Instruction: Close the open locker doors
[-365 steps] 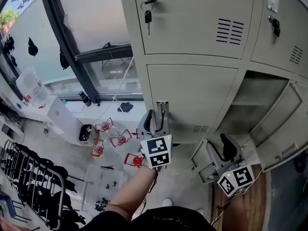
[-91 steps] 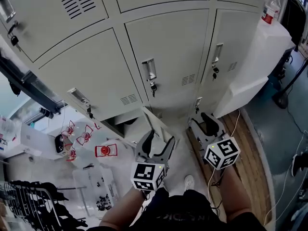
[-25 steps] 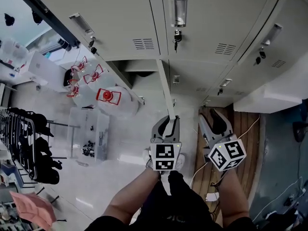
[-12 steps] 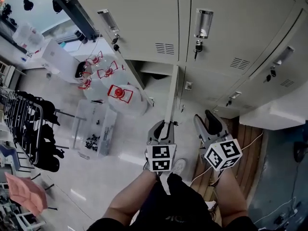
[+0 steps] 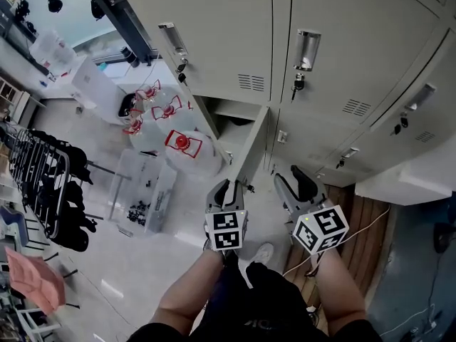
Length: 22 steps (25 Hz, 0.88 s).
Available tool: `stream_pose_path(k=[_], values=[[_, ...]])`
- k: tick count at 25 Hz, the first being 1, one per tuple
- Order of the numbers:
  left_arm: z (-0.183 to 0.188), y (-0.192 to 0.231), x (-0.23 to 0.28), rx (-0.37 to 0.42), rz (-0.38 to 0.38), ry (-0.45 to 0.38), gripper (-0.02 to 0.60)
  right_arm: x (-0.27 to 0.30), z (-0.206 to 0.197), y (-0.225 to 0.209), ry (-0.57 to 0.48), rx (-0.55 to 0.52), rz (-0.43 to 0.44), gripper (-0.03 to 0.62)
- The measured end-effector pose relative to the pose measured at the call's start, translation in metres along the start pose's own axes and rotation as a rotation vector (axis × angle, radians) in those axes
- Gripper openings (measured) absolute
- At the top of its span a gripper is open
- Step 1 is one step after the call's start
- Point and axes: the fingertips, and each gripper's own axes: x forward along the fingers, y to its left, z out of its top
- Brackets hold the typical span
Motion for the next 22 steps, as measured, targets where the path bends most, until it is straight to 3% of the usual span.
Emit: stream_pose_path(k=[12,22], values=[[0.009,0.044,0.016,-0.016,0.061,0.001,0.107,0.038,0.001,0.012,0.005,-0.001,0.042,0.173],[0.025,0.093,0.041,-0.032,0.06,-0.018,0.118,0.095,0.002,0.028,0.022,-0.001,0.051,0.173]])
